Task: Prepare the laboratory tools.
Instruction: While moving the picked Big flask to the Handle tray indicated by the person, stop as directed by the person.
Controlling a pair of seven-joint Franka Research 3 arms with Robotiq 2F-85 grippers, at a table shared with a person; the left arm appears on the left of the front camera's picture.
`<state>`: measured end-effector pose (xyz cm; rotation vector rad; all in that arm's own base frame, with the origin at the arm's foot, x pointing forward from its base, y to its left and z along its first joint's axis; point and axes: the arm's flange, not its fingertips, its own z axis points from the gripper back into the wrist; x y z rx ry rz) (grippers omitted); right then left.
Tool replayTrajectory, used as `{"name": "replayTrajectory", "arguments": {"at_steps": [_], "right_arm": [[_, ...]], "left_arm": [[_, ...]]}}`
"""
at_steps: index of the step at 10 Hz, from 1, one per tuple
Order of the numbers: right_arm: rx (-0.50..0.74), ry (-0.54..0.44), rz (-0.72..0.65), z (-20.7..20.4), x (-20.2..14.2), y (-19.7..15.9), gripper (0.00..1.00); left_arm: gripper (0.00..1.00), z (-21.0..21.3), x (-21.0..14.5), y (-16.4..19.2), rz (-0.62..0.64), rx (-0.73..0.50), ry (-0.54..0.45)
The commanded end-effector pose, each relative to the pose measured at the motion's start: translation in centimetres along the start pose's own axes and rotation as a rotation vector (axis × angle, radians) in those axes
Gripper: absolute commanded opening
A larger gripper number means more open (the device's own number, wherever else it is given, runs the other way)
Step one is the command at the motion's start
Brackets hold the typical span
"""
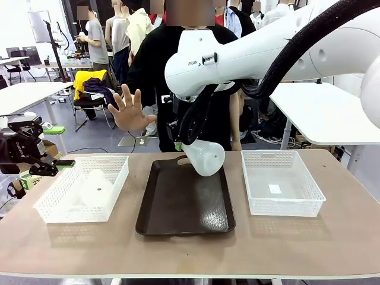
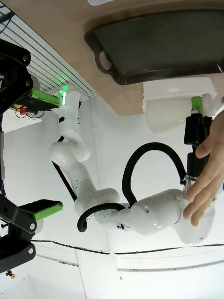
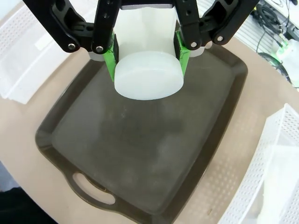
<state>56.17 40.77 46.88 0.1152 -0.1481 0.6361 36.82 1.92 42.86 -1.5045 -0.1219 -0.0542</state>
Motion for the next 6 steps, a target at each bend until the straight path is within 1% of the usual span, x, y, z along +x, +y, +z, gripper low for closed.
{"name": "replayTrajectory", "arguments": {"at_steps": [1, 6], "right_arm": [[0.001, 0.001, 0.003, -0.02, -0.02, 0.18, 0.00], [0.001, 0.001, 0.003, -0.02, -0.02, 0.18, 0.00]], "left_arm": [[1.00, 0.08, -0.03, -0.19, -0.006, -0.001, -0.005], [1.00, 0.08, -0.03, -0.19, -0.006, -0.001, -0.005]]}}
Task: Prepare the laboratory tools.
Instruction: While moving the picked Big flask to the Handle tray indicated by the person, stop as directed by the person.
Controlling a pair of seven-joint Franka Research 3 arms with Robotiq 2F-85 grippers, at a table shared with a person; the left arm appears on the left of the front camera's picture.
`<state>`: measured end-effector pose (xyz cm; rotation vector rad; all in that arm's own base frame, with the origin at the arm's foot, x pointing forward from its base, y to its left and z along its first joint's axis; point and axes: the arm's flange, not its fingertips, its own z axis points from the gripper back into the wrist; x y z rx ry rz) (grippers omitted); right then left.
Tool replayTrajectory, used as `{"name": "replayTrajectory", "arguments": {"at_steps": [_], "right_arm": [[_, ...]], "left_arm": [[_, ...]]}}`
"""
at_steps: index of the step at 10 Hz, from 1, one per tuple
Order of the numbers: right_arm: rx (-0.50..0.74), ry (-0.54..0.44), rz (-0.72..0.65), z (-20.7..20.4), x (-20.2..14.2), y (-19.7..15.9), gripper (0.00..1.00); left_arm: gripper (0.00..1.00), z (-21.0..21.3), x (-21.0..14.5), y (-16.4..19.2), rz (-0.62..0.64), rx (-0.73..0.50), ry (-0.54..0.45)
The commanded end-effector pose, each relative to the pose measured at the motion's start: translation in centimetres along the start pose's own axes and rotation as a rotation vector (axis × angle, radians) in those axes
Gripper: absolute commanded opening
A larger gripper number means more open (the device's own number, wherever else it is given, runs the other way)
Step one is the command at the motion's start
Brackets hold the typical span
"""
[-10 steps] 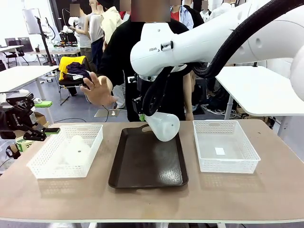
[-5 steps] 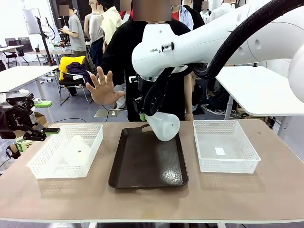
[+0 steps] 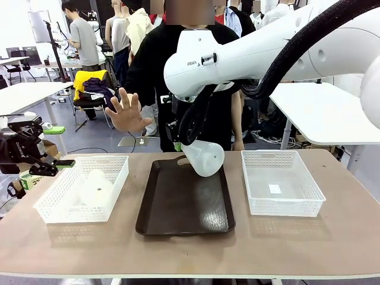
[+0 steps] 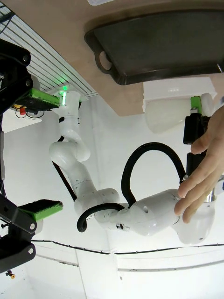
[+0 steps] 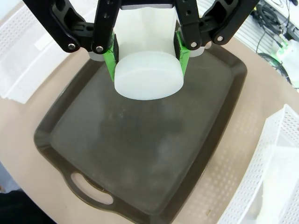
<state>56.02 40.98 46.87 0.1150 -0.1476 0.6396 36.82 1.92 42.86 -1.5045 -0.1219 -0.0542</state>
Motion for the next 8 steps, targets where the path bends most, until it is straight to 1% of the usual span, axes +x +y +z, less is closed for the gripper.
{"name": "replayTrajectory", "arguments": {"at_steps": [1, 5, 8], "right_arm": [[0.000, 0.000, 0.000, 0.00, -0.02, -0.08, 0.00], [-0.009, -0.011, -0.003, 0.34, -0.18, -0.28, 0.00], [-0.024, 0.024, 0.012, 0.22, 0.08, -0.26, 0.00]], "left_arm": [[1.00, 0.08, -0.03, -0.20, -0.006, -0.001, -0.005], [1.00, 0.08, -0.03, -0.20, -0.006, -0.001, -0.005], [1.00, 0.08, -0.03, -0.20, -0.006, -0.001, -0.005]]}}
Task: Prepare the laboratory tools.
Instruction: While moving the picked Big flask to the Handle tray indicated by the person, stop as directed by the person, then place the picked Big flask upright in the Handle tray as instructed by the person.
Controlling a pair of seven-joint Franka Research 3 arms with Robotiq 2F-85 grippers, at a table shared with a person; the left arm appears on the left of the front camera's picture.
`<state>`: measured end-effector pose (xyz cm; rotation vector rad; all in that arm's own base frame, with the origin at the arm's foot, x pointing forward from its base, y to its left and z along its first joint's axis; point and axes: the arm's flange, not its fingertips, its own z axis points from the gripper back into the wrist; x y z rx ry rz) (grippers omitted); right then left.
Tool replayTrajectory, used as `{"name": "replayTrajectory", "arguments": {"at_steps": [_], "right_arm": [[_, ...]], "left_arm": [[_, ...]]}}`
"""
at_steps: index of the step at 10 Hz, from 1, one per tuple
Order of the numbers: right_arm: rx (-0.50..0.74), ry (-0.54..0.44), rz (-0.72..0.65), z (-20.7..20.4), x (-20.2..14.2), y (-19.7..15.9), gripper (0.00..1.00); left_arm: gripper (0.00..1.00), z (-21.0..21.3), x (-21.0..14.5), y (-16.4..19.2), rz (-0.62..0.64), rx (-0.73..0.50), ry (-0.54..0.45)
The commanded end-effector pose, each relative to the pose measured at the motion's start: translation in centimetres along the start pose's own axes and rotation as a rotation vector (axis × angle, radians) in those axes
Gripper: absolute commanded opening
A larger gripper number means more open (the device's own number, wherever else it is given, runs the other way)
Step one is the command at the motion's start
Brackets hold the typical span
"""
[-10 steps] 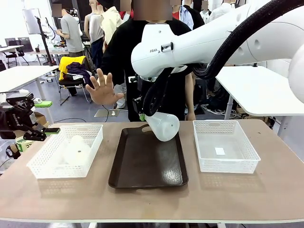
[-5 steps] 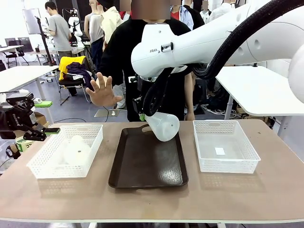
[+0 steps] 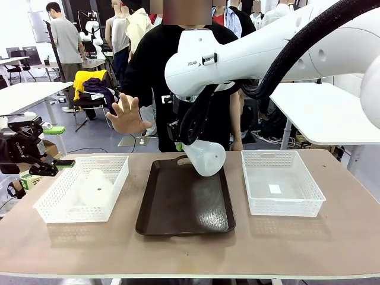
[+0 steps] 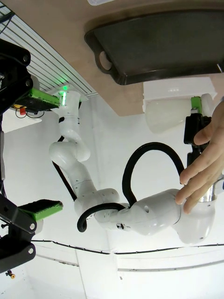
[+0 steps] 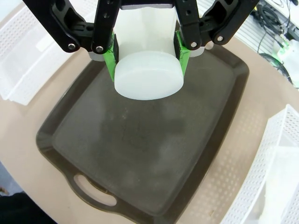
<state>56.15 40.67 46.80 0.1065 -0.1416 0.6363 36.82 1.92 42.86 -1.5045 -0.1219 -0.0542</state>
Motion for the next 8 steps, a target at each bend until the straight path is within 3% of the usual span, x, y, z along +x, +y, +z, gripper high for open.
{"name": "replayTrajectory", "arguments": {"at_steps": [1, 8], "right_arm": [[-0.023, 0.019, 0.023, 0.2, 0.4, 0.2, 0.00], [-0.014, 0.036, 0.033, -0.9, 0.2, 0.6, 0.00]], "left_arm": [[1.00, 0.1, 0.0, -0.2, -0.006, -0.001, -0.005], [1.00, 0.1, 0.0, -0.2, -0.006, -0.001, -0.005]]}}
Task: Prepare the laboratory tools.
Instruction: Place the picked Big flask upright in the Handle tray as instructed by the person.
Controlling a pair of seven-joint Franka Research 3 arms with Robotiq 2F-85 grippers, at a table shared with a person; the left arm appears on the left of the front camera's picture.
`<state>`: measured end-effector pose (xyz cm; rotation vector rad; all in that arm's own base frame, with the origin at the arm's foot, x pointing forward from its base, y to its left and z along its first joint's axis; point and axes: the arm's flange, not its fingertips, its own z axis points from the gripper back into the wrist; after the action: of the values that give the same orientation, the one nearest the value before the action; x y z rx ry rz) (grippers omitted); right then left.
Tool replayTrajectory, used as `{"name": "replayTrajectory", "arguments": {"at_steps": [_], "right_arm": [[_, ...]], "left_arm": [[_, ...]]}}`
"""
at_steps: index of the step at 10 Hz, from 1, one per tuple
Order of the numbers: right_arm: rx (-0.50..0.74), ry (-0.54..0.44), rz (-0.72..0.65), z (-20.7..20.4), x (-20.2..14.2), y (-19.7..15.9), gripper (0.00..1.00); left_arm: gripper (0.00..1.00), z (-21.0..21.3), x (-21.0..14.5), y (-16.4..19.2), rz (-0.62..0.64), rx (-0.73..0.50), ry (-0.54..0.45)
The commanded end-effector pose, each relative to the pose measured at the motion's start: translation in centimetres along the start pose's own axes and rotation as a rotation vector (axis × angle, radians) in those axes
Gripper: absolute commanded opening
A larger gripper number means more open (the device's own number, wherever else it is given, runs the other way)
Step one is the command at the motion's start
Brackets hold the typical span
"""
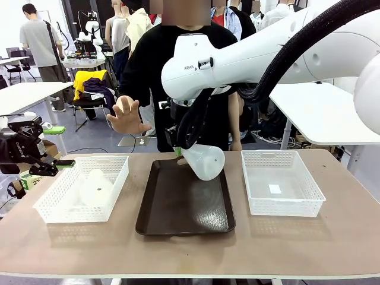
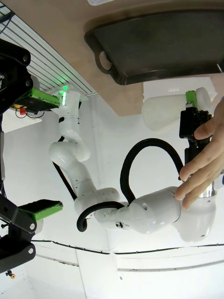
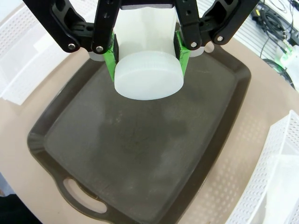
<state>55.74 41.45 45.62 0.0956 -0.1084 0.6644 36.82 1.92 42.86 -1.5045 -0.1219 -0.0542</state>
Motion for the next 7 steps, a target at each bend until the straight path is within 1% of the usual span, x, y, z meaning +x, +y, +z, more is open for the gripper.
{"name": "replayTrajectory", "arguments": {"at_steps": [1, 6, 7], "right_arm": [[-0.015, 0.000, 0.010, 0.33, 0.38, -0.19, 0.00], [-0.019, 0.003, 0.014, 0.43, 0.68, -0.18, 0.00], [0.000, -0.006, -0.001, 0.20, 0.17, -0.04, 0.00]], "left_arm": [[1.00, 0.08, -0.03, -0.20, -0.006, -0.001, -0.005], [1.00, 0.08, -0.03, -0.20, -0.006, -0.001, -0.005], [1.00, 0.08, -0.03, -0.20, -0.006, -0.001, -0.005]]}}
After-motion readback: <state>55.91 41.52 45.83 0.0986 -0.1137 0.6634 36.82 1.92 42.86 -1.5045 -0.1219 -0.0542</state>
